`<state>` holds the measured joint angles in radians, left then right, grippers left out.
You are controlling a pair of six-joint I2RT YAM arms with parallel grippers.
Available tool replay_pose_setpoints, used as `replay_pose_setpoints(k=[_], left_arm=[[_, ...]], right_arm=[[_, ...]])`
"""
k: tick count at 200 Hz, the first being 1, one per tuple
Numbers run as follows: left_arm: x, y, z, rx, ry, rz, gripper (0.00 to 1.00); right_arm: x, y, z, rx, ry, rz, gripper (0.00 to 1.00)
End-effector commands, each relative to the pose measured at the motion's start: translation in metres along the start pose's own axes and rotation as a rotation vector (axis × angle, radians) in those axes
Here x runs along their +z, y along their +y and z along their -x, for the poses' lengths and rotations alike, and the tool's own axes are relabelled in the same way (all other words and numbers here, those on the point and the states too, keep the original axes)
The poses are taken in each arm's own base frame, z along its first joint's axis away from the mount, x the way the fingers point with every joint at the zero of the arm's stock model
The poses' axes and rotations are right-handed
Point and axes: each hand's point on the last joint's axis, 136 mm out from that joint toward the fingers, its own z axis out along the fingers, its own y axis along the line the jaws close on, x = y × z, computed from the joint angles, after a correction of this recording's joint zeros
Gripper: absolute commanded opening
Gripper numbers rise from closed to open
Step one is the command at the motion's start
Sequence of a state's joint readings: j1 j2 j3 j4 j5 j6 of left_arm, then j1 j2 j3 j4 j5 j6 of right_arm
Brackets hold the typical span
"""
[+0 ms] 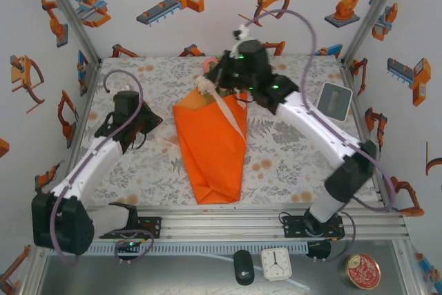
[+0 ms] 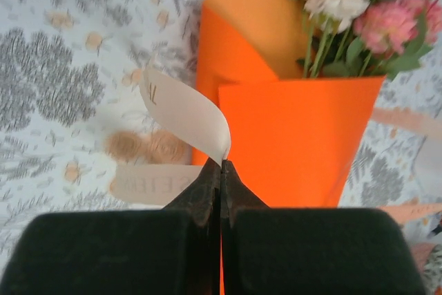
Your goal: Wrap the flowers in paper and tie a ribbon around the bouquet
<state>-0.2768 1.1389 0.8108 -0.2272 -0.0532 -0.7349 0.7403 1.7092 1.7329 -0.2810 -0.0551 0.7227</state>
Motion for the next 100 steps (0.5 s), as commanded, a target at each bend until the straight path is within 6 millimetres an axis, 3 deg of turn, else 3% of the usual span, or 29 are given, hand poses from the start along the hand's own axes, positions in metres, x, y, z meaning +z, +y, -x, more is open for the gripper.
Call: replay_pose_setpoints(k=[1,7,20,26,39,43,57,73,85,87,100], left_arm=[[-0.027,0.014,0.002,-0.028,-0.127,0.032,0.00],[-0.034,0.018,-0.001,-0.042,-0.147,0.025,0.00],[-0.050,0.024,-0.005,-0.072,-0.198,0.000,0.00],[-0.058,0.026,-0.005,-0.080,-0.227,-0.015,0.00],[-0.073,0.026,-0.004,-0.074,-0.281,-0.054,0.00],[-0.076,0.025,-0.003,-0.063,-0.294,-0.067,0.01],[-0.085,0.020,0.000,-0.014,-0.322,-0.104,0.03],[-0.090,0.001,0.005,0.086,-0.317,-0.166,0.05],[-0.092,-0.027,0.009,0.183,-0.300,-0.257,0.05],[-0.093,-0.032,0.009,0.200,-0.294,-0.274,0.05],[-0.096,-0.070,0.014,0.311,-0.283,-0.395,0.05]], right_arm=[[0.075,0.011,-0.059,0.095,0.130,-0.067,0.00],[0.094,0.031,-0.075,0.100,0.199,-0.016,0.03],[0.122,0.057,-0.109,0.071,0.322,0.021,0.33],[0.122,0.070,-0.108,0.048,0.337,0.033,0.46],[0.122,0.072,-0.103,0.005,0.331,0.024,0.63],[0.119,0.072,-0.097,-0.002,0.321,0.025,0.73],[0.108,0.069,-0.078,-0.022,0.296,0.024,0.75],[0.087,0.068,-0.054,-0.054,0.247,0.027,0.75],[0.068,0.060,-0.037,-0.069,0.183,0.020,0.74],[0.070,0.053,-0.041,-0.070,0.186,0.004,0.74],[0.039,0.031,-0.015,-0.055,0.096,-0.044,0.74]])
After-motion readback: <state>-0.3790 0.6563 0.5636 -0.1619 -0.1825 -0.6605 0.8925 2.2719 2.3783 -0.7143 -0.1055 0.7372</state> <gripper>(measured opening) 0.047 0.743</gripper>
